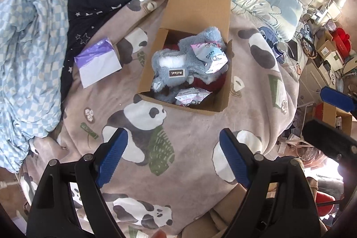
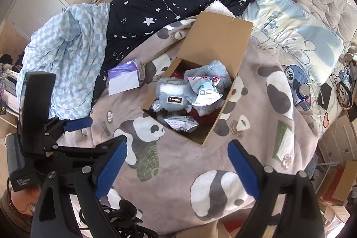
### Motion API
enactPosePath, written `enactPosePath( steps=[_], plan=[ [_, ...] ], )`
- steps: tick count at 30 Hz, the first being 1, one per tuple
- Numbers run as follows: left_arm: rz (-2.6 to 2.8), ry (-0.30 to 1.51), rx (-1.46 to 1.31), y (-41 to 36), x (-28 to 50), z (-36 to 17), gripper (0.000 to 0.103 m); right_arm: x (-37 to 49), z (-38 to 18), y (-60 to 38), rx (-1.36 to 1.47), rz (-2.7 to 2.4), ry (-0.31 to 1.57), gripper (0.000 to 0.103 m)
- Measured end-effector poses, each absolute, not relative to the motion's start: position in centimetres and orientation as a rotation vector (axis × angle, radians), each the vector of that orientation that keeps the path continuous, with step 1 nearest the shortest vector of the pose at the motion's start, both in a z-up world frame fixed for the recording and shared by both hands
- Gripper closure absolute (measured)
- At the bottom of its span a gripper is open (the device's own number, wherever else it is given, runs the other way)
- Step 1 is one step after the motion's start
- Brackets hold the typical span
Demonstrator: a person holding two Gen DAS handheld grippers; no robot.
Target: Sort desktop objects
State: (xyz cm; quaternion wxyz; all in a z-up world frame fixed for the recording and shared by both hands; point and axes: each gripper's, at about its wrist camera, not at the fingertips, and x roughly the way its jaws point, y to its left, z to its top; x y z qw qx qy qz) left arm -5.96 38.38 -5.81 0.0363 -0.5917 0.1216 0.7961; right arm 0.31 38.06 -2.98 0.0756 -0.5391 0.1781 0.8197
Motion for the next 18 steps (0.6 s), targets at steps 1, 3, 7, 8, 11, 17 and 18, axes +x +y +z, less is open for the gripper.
enactPosePath(
  steps=[1, 3, 7, 8, 11, 17, 18],
  plan=[
    [2.453, 0.373, -1.808, 38.4, -5.4, -5.0, 0.019, 0.6, -2.5, 37.8, -1.617, 2.461, 0.526, 0.011],
    [2.472, 0.386, -1.794, 38.4, -4.3, -3.5, 0.019, 1.3, -1.3, 37.2, -1.621, 2.46, 0.516, 0.011],
    [2.52, 0.4, -1.754, 38.4, -1.9, -0.4, 0.019, 2.8, 1.1, 36.3, -1.617, 2.459, 0.517, 0.011],
    [2.519, 0.404, -1.754, 38.3, -1.4, 0.2, 0.019, 3.3, 1.7, 35.9, -1.611, 2.462, 0.508, 0.011],
    [2.529, 0.37, -1.738, 38.1, 0.3, 2.0, 0.019, 4.1, 3.1, 35.0, -1.62, 2.479, 0.487, 0.011],
    [2.552, 0.317, -1.714, 37.7, 3.2, 4.4, 0.019, 6.5, 5.7, 33.2, -1.599, 2.496, 0.483, 0.01],
    [2.553, 0.309, -1.717, 37.7, 3.6, 4.6, 0.019, 6.8, 5.9, 32.9, -1.601, 2.498, 0.484, 0.01]
  ],
)
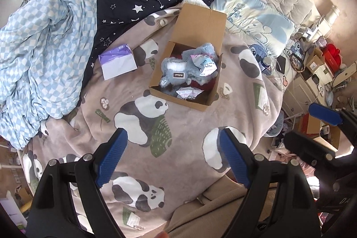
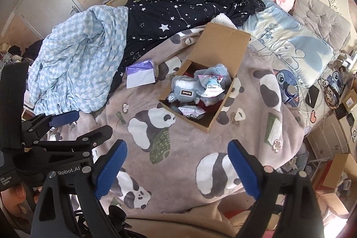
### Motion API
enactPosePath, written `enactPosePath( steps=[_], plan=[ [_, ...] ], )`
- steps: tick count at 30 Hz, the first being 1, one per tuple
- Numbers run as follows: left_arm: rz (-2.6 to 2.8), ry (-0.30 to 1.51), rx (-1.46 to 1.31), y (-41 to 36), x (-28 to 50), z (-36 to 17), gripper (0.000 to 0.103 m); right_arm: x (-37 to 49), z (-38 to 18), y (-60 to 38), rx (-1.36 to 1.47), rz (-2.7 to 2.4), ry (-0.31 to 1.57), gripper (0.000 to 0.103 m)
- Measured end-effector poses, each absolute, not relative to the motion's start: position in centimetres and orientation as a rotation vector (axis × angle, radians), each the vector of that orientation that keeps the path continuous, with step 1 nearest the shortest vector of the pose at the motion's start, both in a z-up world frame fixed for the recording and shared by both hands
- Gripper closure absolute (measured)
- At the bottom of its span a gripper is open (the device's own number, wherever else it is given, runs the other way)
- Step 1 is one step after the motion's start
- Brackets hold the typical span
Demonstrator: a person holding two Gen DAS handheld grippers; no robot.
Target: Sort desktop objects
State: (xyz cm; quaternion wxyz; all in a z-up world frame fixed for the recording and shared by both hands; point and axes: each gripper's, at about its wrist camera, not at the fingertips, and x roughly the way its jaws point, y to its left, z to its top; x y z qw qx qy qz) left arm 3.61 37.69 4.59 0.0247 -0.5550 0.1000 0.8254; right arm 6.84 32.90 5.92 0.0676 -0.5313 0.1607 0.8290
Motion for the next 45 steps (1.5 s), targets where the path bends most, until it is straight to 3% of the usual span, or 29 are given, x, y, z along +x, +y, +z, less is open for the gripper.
enactPosePath(
  steps=[12, 21, 45],
  plan=[
    [2.561, 0.403, -1.708, 37.8, 8.1, 5.3, 0.018, 9.7, 7.2, 30.8, -1.62, 2.494, 0.413, 0.01],
    [2.553, 0.365, -1.693, 38.0, 10.5, 5.7, 0.018, 10.1, 8.2, 30.0, -1.58, 2.52, 0.379, 0.01],
    [2.597, 0.408, -1.692, 36.1, 11.4, 6.0, 0.018, 9.7, 7.3, 29.9, -1.625, 2.459, 0.368, 0.01]
  ],
)
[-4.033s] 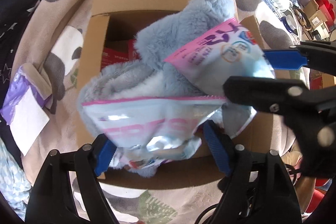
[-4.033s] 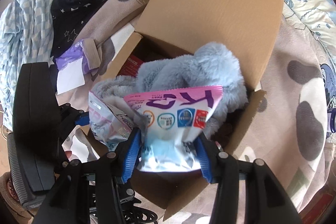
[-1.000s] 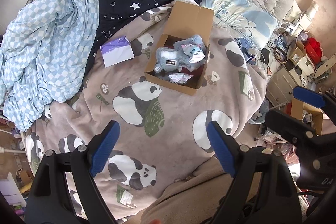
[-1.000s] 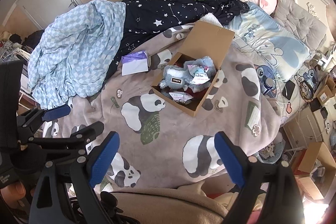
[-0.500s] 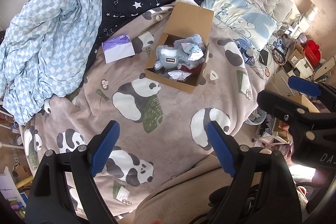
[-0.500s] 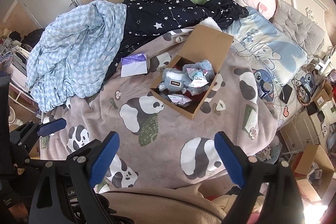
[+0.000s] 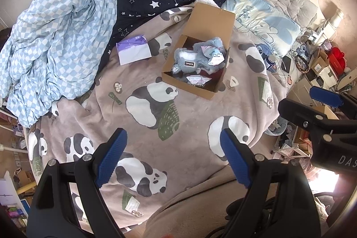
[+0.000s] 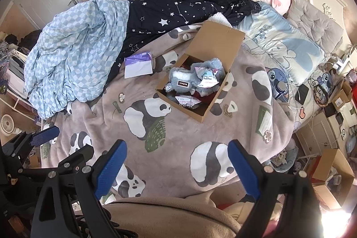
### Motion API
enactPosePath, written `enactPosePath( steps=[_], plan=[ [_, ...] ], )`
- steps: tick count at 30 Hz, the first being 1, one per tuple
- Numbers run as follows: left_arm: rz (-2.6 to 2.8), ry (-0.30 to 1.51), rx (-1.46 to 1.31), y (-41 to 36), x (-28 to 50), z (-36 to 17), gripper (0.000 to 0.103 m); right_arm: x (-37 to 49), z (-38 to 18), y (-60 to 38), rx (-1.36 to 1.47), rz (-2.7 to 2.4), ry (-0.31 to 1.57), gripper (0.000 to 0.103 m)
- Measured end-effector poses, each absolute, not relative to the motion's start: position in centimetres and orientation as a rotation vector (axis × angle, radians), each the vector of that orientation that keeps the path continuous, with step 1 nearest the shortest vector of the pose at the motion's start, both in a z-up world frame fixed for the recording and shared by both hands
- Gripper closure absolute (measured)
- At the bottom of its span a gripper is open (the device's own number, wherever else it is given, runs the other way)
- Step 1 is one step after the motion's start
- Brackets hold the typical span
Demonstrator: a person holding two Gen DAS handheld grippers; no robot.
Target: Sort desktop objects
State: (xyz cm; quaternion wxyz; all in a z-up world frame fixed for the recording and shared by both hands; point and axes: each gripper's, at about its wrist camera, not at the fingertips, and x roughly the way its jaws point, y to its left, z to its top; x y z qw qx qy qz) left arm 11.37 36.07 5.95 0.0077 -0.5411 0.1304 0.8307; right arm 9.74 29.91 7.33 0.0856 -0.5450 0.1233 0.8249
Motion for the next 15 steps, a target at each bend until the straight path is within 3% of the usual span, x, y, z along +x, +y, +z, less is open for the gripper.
enactPosePath(
  steps=[15],
  plan=[
    [2.639, 0.381, -1.704, 34.3, 11.5, 6.2, 0.018, 8.6, 6.5, 28.1, -1.663, 2.479, 0.328, 0.01]
  ],
)
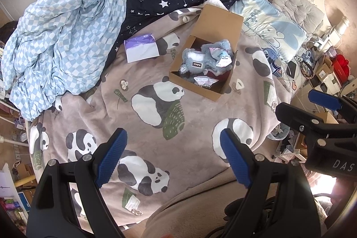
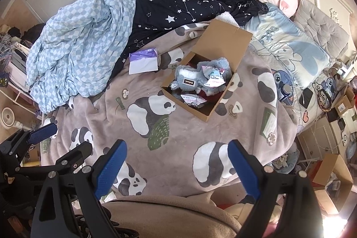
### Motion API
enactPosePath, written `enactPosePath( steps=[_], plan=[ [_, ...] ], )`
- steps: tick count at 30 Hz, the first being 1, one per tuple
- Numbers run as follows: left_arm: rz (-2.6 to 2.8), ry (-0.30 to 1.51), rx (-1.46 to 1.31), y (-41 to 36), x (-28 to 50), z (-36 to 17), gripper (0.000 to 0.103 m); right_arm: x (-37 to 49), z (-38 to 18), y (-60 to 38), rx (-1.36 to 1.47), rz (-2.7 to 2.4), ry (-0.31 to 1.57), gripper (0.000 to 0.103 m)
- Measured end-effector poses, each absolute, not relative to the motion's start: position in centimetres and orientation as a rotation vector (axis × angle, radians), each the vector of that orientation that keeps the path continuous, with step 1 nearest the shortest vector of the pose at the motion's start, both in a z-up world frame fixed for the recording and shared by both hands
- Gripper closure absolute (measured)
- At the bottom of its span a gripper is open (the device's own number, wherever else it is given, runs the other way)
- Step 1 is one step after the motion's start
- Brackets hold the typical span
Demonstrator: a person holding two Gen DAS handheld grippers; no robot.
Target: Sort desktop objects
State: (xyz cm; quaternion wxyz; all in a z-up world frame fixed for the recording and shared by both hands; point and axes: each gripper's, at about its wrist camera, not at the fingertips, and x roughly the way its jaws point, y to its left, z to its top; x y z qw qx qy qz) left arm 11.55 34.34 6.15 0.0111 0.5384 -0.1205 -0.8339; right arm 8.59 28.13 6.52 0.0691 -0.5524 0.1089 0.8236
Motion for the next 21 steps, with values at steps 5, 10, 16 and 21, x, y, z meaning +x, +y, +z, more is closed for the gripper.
enactPosePath(
  steps=[5, 10, 16, 21],
  plan=[
    [-2.596, -0.344, 1.676, 33.7, 11.6, 6.2, 0.018, 8.2, 6.3, 27.5, -1.685, 2.498, 0.308, 0.01],
    [-2.593, -0.346, 1.676, 33.6, 11.5, 6.2, 0.018, 8.1, 6.2, 27.2, -1.692, 2.501, 0.305, 0.01],
    [-2.587, -0.348, 1.681, 33.4, 11.5, 6.1, 0.018, 8.1, 6.1, 27.0, -1.7, 2.497, 0.304, 0.01],
    [-2.585, -0.331, 1.697, 33.0, 11.5, 5.7, 0.018, 8.1, 6.1, 27.1, -1.697, 2.498, 0.302, 0.01]
  ],
)
